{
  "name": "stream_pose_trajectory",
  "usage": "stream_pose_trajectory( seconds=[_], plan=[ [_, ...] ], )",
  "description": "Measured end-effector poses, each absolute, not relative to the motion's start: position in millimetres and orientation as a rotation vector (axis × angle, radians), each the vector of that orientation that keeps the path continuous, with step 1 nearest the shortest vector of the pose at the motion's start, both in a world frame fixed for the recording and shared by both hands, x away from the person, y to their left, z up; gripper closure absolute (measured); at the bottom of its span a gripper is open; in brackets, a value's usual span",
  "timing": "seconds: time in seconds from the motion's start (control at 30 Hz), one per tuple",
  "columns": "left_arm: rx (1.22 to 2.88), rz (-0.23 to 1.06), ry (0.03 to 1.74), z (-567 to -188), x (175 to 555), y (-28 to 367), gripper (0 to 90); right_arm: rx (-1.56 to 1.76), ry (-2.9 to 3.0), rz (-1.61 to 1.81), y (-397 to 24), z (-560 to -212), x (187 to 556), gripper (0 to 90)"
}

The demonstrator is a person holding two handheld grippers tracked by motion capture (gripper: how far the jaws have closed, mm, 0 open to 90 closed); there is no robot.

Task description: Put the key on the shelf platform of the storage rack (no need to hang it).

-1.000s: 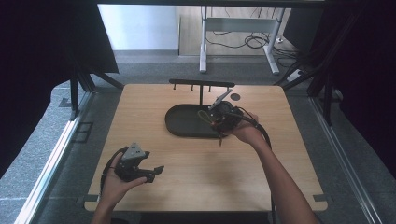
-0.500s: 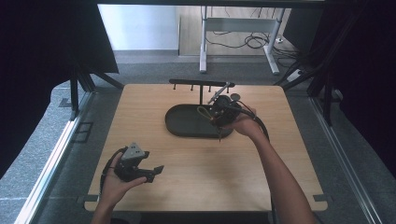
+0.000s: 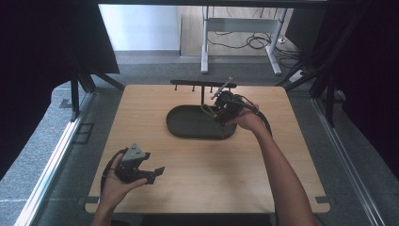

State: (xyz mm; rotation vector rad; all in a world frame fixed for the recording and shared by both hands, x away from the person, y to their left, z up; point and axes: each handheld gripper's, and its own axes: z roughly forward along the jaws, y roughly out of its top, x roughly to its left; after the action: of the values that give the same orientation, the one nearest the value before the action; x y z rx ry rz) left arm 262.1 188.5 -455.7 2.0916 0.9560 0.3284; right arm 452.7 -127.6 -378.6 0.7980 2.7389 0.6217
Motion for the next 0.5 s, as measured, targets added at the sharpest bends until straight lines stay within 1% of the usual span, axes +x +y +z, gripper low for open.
stream_pose_trajectory(
  seconds=[0.5],
  plan=[
    [2.088, 0.329, 0.957, -454.4, 261.8, 191.4, 22.3, 0.795, 2.753, 0.606, -122.0, -383.3, 468.0, 66.0]
  ],
)
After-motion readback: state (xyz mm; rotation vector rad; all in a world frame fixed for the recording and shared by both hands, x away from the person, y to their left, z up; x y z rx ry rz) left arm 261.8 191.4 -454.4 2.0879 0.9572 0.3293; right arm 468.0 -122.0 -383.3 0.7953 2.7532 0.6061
